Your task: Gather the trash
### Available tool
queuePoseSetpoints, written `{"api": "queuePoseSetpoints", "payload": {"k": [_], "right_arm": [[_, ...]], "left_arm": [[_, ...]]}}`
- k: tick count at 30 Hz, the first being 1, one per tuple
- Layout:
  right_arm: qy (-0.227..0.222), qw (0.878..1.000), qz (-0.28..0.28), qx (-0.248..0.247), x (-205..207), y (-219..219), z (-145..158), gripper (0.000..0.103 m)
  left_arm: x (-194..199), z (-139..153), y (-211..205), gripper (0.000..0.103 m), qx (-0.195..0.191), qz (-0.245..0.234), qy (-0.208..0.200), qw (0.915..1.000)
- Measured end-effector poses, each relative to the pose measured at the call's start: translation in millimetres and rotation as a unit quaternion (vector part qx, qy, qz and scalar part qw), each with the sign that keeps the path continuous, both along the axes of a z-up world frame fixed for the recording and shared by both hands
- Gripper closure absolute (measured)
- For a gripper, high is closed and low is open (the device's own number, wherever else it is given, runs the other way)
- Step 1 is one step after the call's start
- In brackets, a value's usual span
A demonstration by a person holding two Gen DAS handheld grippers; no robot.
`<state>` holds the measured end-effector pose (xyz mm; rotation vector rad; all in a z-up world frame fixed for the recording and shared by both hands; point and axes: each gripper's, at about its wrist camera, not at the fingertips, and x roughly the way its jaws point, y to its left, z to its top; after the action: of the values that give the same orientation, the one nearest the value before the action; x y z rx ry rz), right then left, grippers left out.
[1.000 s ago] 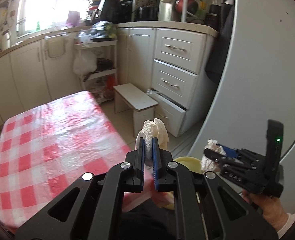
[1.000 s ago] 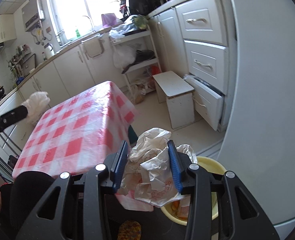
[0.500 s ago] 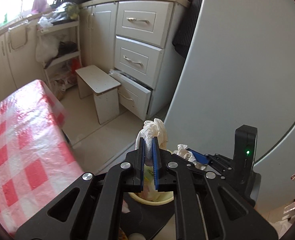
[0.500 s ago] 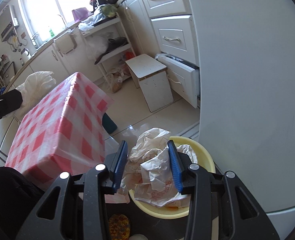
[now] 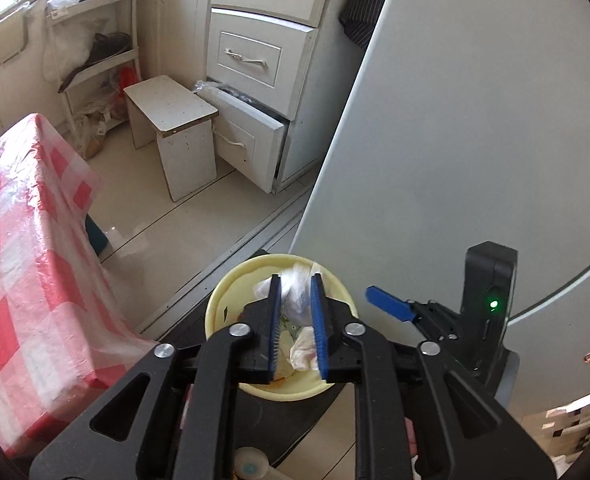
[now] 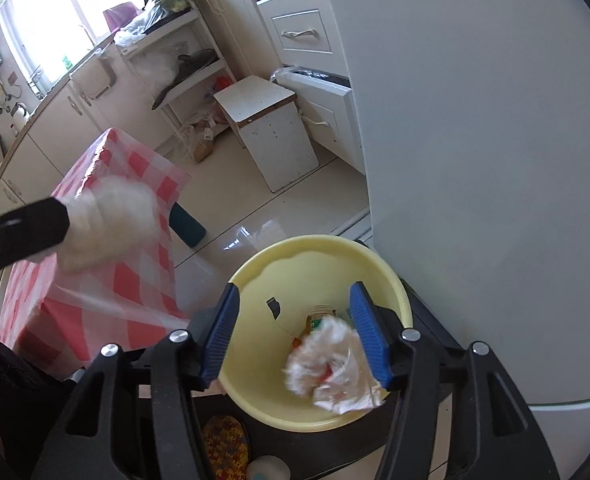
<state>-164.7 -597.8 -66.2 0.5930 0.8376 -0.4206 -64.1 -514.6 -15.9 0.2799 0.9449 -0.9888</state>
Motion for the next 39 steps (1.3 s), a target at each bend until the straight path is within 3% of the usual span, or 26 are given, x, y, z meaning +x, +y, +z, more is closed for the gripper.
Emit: {"api": "queuePoseSetpoints", "payload": {"k": [2, 6, 12, 19, 25, 39], "right_arm": [[0.004, 1.0, -0.008, 0.003, -3, -2, -2, 0.042], [0.012, 1.0, -0.027, 0.004, -10, -1, 2, 0.032], [0.013, 0.999, -0.04, -0.014, -4, 5, 22, 0.021], [0.001, 0.997, -0.044, -0.061, -2, 27, 57, 0.011], [-0.02, 0.995, -0.027, -0.097, 8, 56, 93, 0.009], [-0.038, 0.984, 0.052, -0.165, 36, 142, 140, 0.008]], "left_arm": [[1, 0, 2, 0.08, -0.002, 0.006, -0.007, 1.0], [-2, 7, 10, 0.057, -0.014, 0.024, -0.041, 0.9987], [-11, 29, 30, 0.039, -0.046, 0.046, -0.086, 0.9942], [0, 71, 80, 0.019, -0.091, 0.094, -0.098, 0.9865], [18, 102, 142, 0.013, -0.107, 0.159, -0.127, 0.9732], [18, 112, 242, 0.008, -0.076, 0.237, -0.166, 0.9543]]}}
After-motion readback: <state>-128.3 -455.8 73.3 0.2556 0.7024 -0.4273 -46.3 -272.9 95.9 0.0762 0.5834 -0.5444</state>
